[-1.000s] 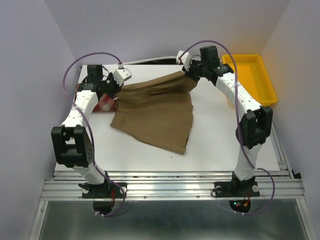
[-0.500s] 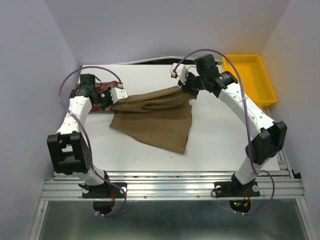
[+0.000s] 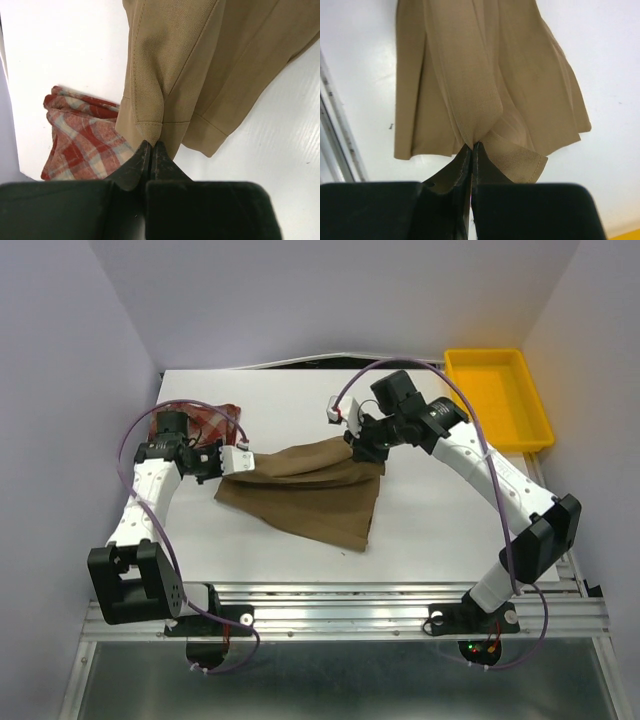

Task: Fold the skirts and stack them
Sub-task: Fold the skirt

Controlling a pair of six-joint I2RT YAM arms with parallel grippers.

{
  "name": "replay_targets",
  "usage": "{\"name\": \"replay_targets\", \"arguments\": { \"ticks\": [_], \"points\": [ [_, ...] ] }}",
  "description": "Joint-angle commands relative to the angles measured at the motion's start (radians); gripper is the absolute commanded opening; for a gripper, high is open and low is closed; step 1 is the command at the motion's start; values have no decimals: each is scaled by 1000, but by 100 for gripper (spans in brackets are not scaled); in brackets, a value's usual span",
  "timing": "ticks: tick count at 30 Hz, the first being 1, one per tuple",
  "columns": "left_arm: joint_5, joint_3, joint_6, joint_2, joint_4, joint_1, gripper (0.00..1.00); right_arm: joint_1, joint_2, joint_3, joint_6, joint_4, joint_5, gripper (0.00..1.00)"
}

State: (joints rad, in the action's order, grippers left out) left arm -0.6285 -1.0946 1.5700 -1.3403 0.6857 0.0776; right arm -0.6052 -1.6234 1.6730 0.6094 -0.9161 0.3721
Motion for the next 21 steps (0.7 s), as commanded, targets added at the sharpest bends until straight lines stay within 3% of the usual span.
{"name": "replay_targets", "arguments": {
  "ticks": [1,12,21],
  "points": [
    [23,44,47,53,21,13,0,-19,74,36,-63,-70,91,1],
    [105,166,76,9,-55,11,0,-115,125,-263,-50,-14,257,1],
    [171,231,28,-29,-175,13,1,-162,-15,-387,-40,181,245,1]
  ]
}}
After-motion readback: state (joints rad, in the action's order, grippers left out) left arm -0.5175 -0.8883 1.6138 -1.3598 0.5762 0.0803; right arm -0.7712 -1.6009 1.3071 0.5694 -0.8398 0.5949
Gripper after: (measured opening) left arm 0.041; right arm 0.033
